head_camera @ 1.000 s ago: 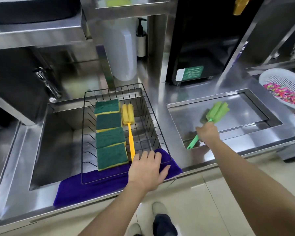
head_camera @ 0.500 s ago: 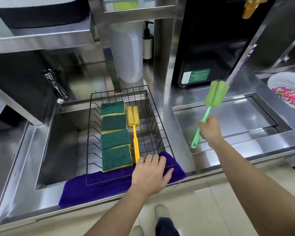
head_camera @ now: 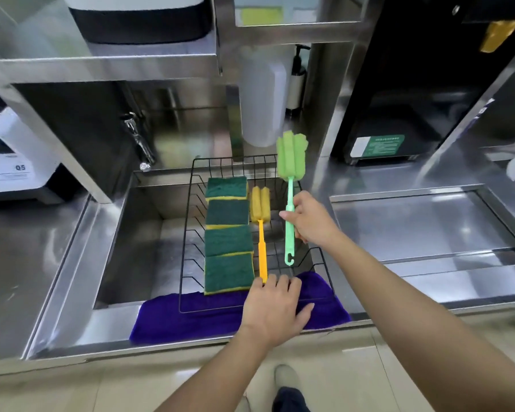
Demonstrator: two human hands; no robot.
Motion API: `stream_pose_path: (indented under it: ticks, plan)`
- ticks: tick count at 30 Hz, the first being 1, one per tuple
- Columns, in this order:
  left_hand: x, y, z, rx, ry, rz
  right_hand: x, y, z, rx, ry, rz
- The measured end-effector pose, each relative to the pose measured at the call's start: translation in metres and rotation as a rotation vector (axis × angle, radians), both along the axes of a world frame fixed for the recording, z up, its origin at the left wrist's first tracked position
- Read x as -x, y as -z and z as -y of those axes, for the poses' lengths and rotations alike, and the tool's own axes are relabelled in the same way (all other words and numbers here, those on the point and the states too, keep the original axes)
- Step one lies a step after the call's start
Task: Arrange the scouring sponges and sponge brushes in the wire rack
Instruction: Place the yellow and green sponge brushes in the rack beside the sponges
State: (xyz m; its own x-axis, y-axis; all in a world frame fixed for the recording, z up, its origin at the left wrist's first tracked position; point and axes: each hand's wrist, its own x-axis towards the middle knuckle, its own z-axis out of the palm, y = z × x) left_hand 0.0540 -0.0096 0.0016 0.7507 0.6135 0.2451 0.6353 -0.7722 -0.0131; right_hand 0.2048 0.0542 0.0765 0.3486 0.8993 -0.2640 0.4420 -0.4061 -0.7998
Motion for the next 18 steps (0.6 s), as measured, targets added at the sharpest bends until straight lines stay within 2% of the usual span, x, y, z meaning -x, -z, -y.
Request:
stream_pose_path:
  ticks: [13, 18]
  plan:
    - [0.009, 0.006, -0.004, -0.035, 0.049, 0.03, 0.032, 0.029, -0.01, 0.425, -0.106, 0.377]
    - [0.009, 0.005, -0.003, 0.022, 0.043, 0.02, 0.03, 0.028, -0.013, 0.408, -0.115, 0.447]
